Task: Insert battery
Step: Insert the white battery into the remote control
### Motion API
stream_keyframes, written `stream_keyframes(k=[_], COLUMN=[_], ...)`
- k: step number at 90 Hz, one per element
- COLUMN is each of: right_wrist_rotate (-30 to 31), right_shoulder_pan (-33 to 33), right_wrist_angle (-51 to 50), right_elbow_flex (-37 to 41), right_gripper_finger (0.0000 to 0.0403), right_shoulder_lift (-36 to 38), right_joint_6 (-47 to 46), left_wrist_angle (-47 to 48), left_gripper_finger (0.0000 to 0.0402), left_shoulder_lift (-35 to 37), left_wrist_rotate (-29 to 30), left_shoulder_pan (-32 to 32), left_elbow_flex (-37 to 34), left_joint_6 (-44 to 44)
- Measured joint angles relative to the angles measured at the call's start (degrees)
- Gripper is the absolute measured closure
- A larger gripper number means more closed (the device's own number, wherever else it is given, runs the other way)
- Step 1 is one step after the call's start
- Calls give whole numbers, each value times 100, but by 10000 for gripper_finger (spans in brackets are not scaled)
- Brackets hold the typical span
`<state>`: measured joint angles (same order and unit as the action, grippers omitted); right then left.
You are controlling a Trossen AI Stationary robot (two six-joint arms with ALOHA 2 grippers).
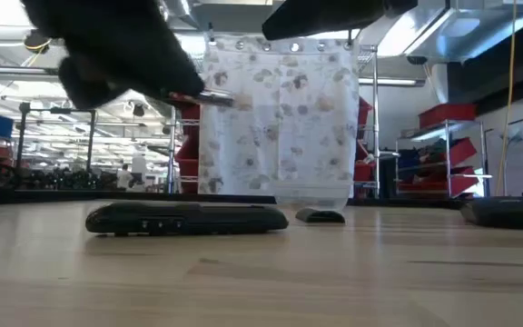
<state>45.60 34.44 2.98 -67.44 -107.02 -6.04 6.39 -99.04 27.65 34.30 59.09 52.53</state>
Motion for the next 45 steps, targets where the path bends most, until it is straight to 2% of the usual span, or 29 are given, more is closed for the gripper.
stream_keyframes(k=[20, 45], right_wrist_rotate=[-24, -25], right_shoulder_pan=[2, 4], right_wrist_angle=[-42, -897], right_elbow_flex=[0, 4], right_gripper_finger=[403, 403], right_shoulder_lift=[0, -25], right_joint_6=[-124, -898], left_wrist_angle=[368, 730], left_gripper_finger=[390, 391], left_shoulder_lift=[0, -37], left_wrist_rotate=[-1057, -1333], left_shoulder_pan=[-619, -1177], left_elbow_flex=[26, 35], left_joint_6=[-48, -48])
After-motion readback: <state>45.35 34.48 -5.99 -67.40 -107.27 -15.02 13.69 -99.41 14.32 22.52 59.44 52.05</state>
